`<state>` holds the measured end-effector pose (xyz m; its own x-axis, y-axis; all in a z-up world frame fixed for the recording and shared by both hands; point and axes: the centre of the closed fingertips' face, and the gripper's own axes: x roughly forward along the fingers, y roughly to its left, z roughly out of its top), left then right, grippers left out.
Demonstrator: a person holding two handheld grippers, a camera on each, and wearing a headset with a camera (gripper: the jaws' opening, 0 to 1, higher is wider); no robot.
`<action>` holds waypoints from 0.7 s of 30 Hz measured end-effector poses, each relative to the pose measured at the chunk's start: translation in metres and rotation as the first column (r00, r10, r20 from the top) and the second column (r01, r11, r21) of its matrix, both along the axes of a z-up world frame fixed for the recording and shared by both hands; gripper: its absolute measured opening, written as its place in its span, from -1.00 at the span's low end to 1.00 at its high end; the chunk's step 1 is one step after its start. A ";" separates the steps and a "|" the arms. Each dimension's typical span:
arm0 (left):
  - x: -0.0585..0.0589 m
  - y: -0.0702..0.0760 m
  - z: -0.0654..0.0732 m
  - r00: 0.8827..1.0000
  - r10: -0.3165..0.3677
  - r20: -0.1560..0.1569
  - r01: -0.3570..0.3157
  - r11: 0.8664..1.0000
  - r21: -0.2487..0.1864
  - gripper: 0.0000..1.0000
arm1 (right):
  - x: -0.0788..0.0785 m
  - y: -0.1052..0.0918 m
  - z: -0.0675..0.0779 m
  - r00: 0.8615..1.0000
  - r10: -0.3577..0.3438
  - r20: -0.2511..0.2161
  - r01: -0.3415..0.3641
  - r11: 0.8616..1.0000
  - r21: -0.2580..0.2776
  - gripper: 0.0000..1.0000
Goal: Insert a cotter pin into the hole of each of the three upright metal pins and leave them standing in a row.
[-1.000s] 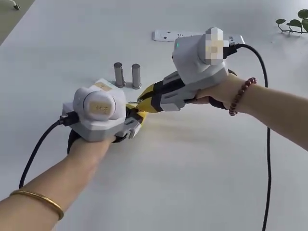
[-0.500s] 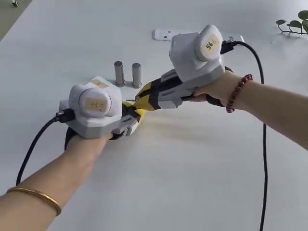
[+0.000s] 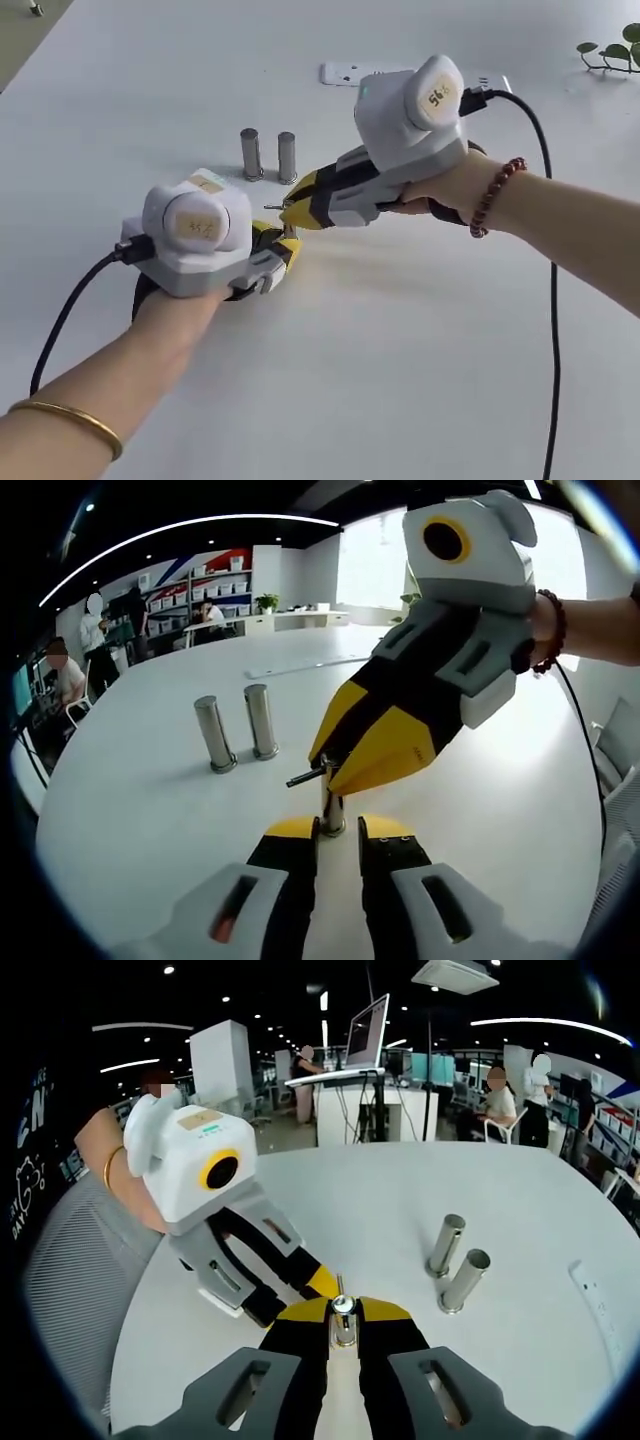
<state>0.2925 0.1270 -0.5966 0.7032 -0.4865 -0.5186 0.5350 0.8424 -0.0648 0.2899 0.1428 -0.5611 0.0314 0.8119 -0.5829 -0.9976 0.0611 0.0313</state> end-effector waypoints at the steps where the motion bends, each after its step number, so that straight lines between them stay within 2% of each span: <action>1: 0.000 0.000 0.001 1.000 0.000 0.005 0.001 1.000 -0.009 -0.71 | 0.001 0.000 0.000 1.000 0.001 0.002 -0.001 1.000 -0.001 -0.91; 5: 0.000 0.001 0.002 1.000 0.002 0.008 -0.002 1.000 -0.012 -0.66 | 0.002 -0.001 -0.001 1.000 -0.002 0.002 0.002 1.000 -0.007 -0.89; 9: -0.001 0.003 0.004 1.000 0.005 0.011 -0.004 1.000 -0.014 -0.59 | 0.000 -0.004 -0.004 1.000 -0.009 -0.006 0.009 1.000 -0.011 -0.80; 14: -0.004 0.007 0.008 1.000 0.007 0.019 -0.006 1.000 -0.017 -0.52 | 0.003 -0.006 0.007 0.997 -0.049 -0.056 0.051 0.998 0.033 -0.70; 17: -0.007 0.008 0.013 1.000 0.009 0.023 -0.009 1.000 -0.027 -0.44 | 0.004 -0.010 0.014 0.996 -0.074 -0.050 0.076 0.997 0.033 -0.68; 19: -0.009 0.008 0.017 1.000 0.005 0.031 -0.004 0.999 -0.032 -0.42 | 0.002 -0.009 0.024 0.990 -0.100 -0.102 0.108 0.991 0.074 -0.66; 21: -0.011 0.007 0.021 0.999 0.002 0.041 0.000 0.999 -0.035 -0.36 | 0.006 -0.012 0.029 0.989 -0.114 -0.092 0.122 0.989 0.086 -0.64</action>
<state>0.2817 0.1345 -0.5753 0.7242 -0.5030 -0.4718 0.5368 0.8406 -0.0723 0.2959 0.1311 -0.5316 0.0826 0.8551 -0.5118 -0.9769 0.1710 0.1279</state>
